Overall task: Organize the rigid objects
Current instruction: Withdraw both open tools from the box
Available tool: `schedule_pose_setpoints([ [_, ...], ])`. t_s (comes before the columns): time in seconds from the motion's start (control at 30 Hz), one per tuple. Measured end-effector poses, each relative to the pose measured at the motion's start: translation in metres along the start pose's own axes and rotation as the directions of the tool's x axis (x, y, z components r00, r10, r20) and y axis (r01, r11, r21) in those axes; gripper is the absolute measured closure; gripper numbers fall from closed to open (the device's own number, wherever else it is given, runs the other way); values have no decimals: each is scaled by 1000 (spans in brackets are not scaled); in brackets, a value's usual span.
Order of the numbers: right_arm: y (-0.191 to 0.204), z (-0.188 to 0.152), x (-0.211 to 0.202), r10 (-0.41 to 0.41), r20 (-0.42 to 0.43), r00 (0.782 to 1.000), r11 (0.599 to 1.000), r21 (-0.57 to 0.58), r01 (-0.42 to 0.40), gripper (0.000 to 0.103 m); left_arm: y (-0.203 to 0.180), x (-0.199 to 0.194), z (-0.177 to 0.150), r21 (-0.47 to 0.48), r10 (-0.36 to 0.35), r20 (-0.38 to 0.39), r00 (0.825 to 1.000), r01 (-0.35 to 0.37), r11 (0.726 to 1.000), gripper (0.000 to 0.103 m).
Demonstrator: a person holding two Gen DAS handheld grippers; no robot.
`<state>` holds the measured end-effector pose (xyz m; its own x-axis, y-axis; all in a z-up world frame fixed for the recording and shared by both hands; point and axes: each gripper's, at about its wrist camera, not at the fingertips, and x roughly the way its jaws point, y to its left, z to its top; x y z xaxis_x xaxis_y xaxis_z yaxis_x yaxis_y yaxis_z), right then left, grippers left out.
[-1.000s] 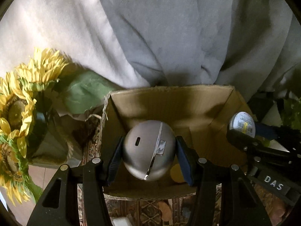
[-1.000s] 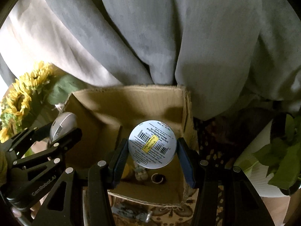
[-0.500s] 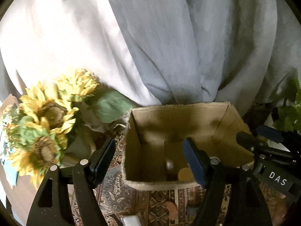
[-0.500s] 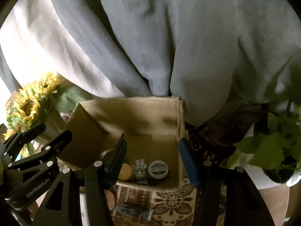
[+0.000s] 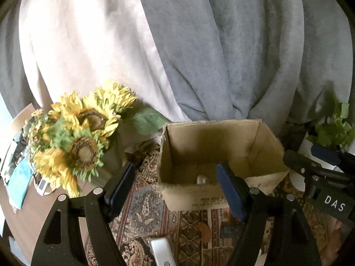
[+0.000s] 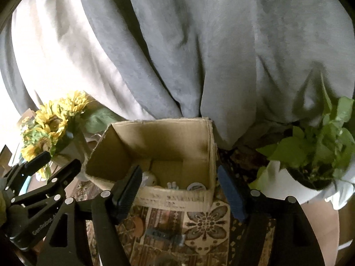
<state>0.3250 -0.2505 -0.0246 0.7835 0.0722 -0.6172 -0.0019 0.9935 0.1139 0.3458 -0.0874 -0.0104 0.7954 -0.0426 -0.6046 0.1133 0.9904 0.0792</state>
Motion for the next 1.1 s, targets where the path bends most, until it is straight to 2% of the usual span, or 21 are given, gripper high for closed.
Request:
schedule_pose_setpoints([
  [0.43,10,-43,-20,-17,41,999,1000,23,16,25,7,-7,-48,-4,5,-18,1000,-5,1000,27],
  [0.77,6,-78,0,5,-51,999,998,69,-1,25,4,2,-81,36,15,-52,999,-13,999,27],
  [1.1,9,-98,13,26,-103,994,997,77,-18,25,3,17,-105,42,-4,-97,995,8,999,28],
])
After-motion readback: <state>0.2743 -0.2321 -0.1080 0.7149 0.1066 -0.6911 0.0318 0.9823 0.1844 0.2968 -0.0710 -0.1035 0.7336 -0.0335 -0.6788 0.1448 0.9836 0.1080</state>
